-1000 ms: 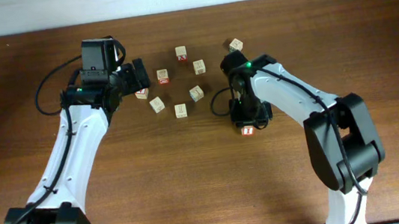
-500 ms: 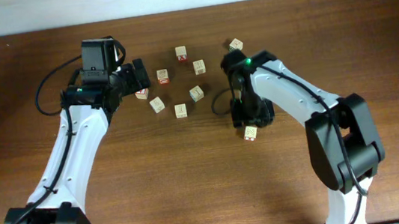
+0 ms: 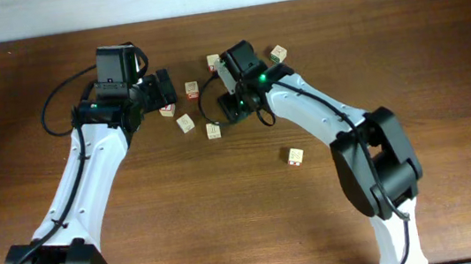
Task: Rotate 5 blocks
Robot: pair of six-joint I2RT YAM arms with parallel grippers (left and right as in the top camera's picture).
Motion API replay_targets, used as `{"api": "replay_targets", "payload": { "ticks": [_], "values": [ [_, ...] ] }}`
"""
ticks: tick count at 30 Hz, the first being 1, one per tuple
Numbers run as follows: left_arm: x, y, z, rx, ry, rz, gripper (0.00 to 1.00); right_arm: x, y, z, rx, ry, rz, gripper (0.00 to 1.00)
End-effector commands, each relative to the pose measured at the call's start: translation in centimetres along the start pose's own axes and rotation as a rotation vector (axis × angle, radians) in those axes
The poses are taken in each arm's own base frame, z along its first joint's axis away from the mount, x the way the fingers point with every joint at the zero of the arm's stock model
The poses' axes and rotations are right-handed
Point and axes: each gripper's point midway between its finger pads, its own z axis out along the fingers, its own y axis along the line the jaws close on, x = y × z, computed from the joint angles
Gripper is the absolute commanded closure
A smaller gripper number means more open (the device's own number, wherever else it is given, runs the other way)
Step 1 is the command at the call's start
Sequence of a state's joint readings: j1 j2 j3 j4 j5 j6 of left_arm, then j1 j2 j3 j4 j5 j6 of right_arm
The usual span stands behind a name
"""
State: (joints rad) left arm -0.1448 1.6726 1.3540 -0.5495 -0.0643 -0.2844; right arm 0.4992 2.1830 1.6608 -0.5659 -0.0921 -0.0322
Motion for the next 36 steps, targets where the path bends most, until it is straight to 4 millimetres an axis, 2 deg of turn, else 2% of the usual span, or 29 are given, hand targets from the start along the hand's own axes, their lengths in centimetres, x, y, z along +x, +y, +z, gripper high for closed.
{"api": "replay_targets", "payload": {
  "ticks": [1, 3, 6, 9, 16, 23, 27, 29, 31, 32, 34, 36],
  "values": [
    [-0.7, 0.1, -0.2, -0.007, -0.018, -0.006, 0.01, 0.4, -0.2, 1.6, -0.002, 0.014, -0.092, 0.38],
    [-0.7, 0.1, -0.2, -0.007, -0.018, -0.006, 0.01, 0.4, -0.2, 1.8, -0.001, 0.009, -0.092, 0.39],
    [-0.7, 0.1, -0.2, -0.007, -0.018, -0.006, 0.01, 0.2, -0.3, 1.8, 0.004, 0.004, -0.073, 0.47],
    [-0.7, 0.1, -0.2, -0.007, -0.018, -0.005, 0.01, 0.1, -1.0, 1.8, 0.041, 0.001, 0.018, 0.57],
    [-0.7, 0.1, -0.2, -0.007, -0.018, -0.006, 0.01, 0.7, -1.0, 2.6, 0.041, 0.012, 0.039, 0.58],
    [-0.7, 0.1, -0.2, -0.007, -0.018, -0.005, 0.01, 1.3, -1.2, 2.4, 0.060, 0.034, 0.115, 0.69],
    [-0.7, 0.1, -0.2, -0.007, -0.018, -0.006, 0.01, 0.3, -1.4, -0.1, 0.083, 0.016, 0.199, 0.71],
    [-0.7, 0.1, -0.2, -0.007, -0.018, -0.006, 0.01, -0.3, -1.3, -2.1, 0.083, -0.001, 0.262, 0.71],
    [-0.7, 0.1, -0.2, -0.007, -0.018, -0.006, 0.01, -0.4, -0.9, -5.6, 0.082, -0.002, 0.331, 0.71],
    [-0.7, 0.1, -0.2, -0.007, -0.018, -0.006, 0.01, 0.1, -0.6, -7.2, 0.078, 0.018, 0.345, 0.71],
    [-0.7, 0.1, -0.2, -0.007, -0.018, -0.005, 0.01, 1.8, -0.4, -9.3, 0.089, 0.079, 0.397, 0.71],
    [-0.7, 0.1, -0.2, -0.007, -0.018, -0.006, 0.01, 5.1, -0.4, -10.2, 0.126, 0.203, 0.471, 0.72]
  ]
}}
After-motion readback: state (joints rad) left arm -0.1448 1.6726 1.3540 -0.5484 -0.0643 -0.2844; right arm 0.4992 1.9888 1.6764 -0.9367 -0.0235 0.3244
